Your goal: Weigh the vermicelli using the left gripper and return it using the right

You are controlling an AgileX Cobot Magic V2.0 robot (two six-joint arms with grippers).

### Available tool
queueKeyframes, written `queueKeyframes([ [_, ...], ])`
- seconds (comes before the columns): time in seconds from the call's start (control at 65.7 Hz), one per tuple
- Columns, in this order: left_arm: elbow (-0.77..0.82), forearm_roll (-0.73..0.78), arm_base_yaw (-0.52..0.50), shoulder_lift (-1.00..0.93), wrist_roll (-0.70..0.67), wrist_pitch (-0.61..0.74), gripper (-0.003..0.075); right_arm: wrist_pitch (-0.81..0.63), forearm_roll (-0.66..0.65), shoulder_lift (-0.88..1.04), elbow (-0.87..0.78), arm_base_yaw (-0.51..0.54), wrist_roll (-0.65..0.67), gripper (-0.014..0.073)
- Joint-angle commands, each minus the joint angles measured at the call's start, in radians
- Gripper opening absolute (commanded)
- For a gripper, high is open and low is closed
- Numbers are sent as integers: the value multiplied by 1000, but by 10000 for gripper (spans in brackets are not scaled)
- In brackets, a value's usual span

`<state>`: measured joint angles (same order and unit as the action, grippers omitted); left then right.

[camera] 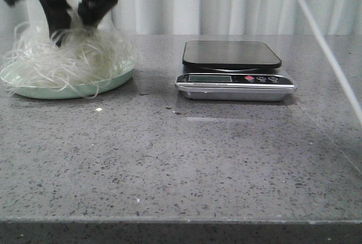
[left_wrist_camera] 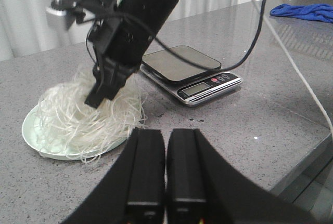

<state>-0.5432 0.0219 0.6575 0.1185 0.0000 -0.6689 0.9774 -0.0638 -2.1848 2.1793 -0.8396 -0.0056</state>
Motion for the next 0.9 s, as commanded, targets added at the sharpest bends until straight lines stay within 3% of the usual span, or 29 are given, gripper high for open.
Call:
queueKeyframes([
  [0.0, -25, -8, 2, 13, -8, 85, 130, -41, 10, 60, 35, 7, -9, 386],
  [0.152, -25, -8, 2, 13, -8, 85, 130, -39, 9, 63, 41, 7, -9, 616],
  [0.472, -25, -8, 2, 13, -8, 85, 130, 8, 4, 152, 102, 26, -9, 597],
  [0.669, -25, -8, 2, 13, -8, 85, 130, 96, 10, 243, 89, 111, -9, 597],
  [0.882, -25, -8, 2, 13, -8, 85, 130, 93, 10, 383, -22, 205, -9, 597],
])
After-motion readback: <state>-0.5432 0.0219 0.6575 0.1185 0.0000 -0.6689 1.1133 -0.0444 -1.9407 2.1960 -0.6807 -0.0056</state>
